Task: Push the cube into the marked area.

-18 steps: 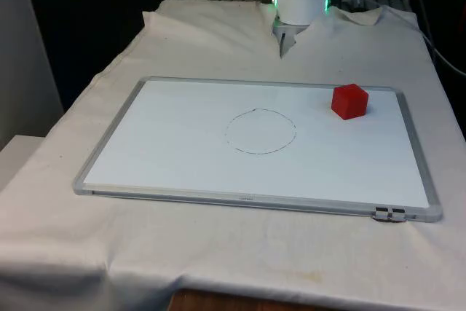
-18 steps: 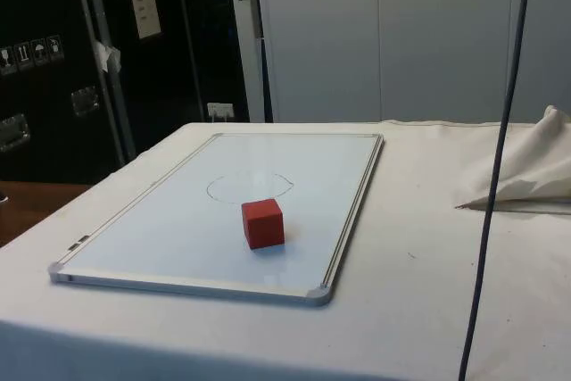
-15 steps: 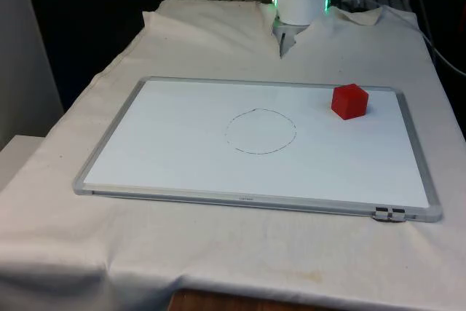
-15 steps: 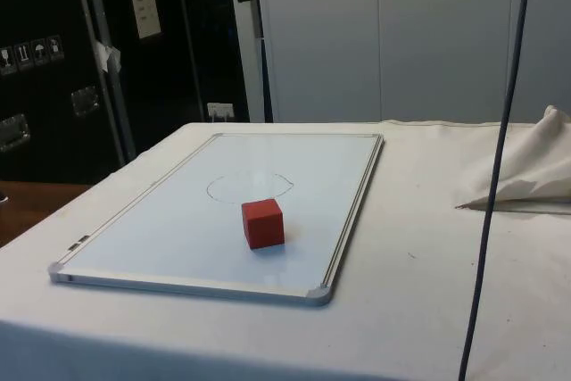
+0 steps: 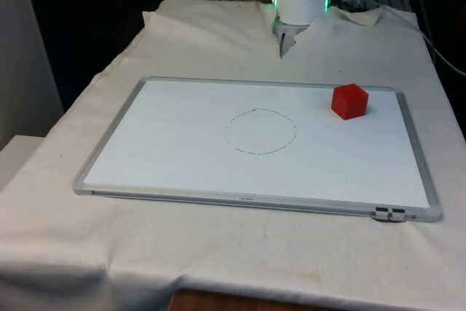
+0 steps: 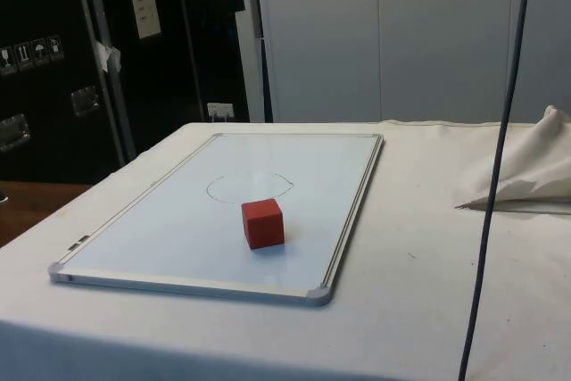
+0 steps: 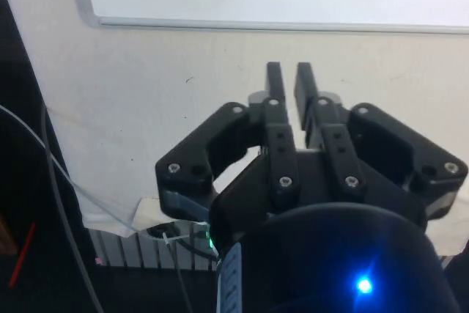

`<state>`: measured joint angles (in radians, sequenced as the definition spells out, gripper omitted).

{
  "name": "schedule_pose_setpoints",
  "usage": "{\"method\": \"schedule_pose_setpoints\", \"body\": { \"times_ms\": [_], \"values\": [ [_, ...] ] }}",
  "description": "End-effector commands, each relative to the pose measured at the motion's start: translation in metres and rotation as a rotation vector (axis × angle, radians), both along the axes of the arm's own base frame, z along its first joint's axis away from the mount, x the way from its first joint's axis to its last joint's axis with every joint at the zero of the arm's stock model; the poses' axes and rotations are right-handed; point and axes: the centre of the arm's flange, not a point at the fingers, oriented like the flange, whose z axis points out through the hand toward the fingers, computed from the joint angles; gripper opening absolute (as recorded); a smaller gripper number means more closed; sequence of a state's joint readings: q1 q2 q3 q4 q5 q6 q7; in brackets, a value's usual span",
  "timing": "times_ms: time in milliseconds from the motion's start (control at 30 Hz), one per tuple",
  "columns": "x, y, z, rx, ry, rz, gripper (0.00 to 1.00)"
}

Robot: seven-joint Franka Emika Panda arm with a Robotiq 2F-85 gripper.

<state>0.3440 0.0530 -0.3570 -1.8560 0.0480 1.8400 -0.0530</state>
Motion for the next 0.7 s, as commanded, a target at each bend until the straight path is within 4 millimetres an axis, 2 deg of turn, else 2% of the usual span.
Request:
{"method": "schedule_pose_setpoints", "body": {
  "times_ms": [0,100,267,300,500,567,667],
  "values": [
    [0.0,0.0,0.0,0.0,0.0,0.0,0.12],
    [0.0,0.009,-0.003,0.014,-0.006,0.006,0.0],
    [-0.002,0.023,-0.013,0.033,-0.015,0.022,0.0],
    [-0.002,0.019,-0.011,0.026,-0.001,0.02,0.0],
    [-0.008,0.044,-0.034,0.033,-0.016,0.052,0.0],
    [-0.008,0.043,-0.035,0.031,-0.005,0.055,0.0],
    [-0.012,0.055,-0.044,0.031,-0.015,0.067,0.0]
  ]
}}
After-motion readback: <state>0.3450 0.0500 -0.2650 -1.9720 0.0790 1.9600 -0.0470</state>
